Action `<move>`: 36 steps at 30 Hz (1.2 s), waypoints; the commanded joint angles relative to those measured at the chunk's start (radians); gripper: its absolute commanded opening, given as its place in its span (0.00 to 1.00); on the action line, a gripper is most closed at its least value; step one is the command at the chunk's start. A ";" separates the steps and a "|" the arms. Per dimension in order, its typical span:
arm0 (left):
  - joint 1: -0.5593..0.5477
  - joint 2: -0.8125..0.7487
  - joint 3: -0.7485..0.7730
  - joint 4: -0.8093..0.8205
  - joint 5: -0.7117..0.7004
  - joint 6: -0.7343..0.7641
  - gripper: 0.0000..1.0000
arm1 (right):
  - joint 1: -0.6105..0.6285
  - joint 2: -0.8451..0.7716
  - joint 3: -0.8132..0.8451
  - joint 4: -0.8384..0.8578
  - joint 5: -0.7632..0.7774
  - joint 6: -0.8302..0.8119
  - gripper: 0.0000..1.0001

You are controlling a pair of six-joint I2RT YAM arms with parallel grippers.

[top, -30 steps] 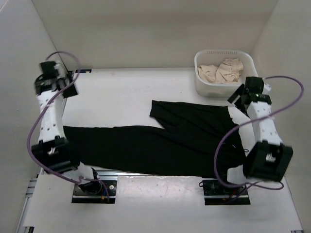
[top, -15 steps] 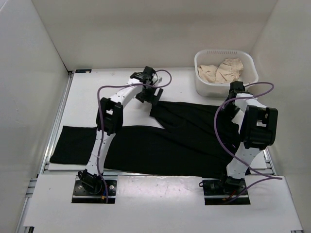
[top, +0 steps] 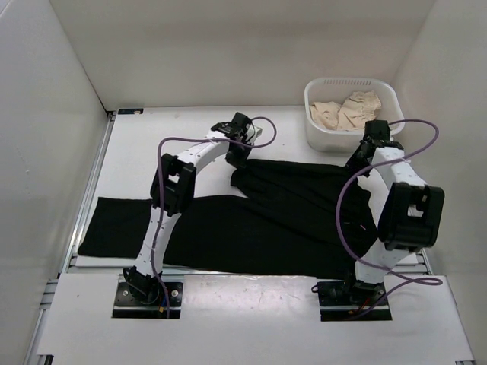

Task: Fold and stack the trousers
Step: Flatten the trousers out

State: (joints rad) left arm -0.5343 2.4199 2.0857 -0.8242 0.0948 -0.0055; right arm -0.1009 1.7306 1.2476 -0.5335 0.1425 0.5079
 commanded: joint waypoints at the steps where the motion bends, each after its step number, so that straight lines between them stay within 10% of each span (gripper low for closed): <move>1: 0.048 -0.233 -0.103 -0.023 -0.203 0.006 0.14 | 0.013 -0.146 -0.048 -0.011 -0.017 -0.039 0.00; 5: -0.033 -0.510 -0.396 -0.041 -0.195 0.006 0.14 | 0.084 -0.247 -0.177 -0.046 -0.011 -0.019 0.00; 8: -0.171 -0.652 -0.668 -0.111 -0.164 0.006 0.55 | 0.139 -0.308 -0.276 -0.123 0.031 0.053 0.00; 12: -0.254 -0.694 -0.820 -0.176 -0.132 0.006 0.75 | 0.161 -0.359 -0.419 -0.239 0.104 0.202 0.00; 15: -0.245 -0.668 -0.706 -0.188 -0.122 0.006 0.84 | 0.141 -0.454 -0.497 -0.241 0.120 0.262 0.32; 16: -0.236 -0.641 -0.649 -0.188 -0.122 0.006 0.89 | 0.141 -0.485 -0.497 -0.227 0.106 0.262 0.64; 19: -0.225 -0.532 -0.373 -0.174 -0.101 0.006 1.00 | 0.132 -0.589 -0.482 -0.204 0.097 0.251 0.86; 24: -0.294 -0.273 0.048 -0.122 -0.147 0.006 1.00 | 0.110 -0.641 -0.377 -0.230 0.181 0.242 0.87; 36: -0.476 -0.079 0.172 0.069 0.186 0.006 1.00 | -0.124 -0.457 -0.218 -0.249 0.203 0.348 0.71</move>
State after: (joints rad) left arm -0.9913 2.4016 2.1872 -0.8005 0.1417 0.0002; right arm -0.1967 1.2545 0.9722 -0.7654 0.3401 0.8028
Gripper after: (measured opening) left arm 0.998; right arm 0.712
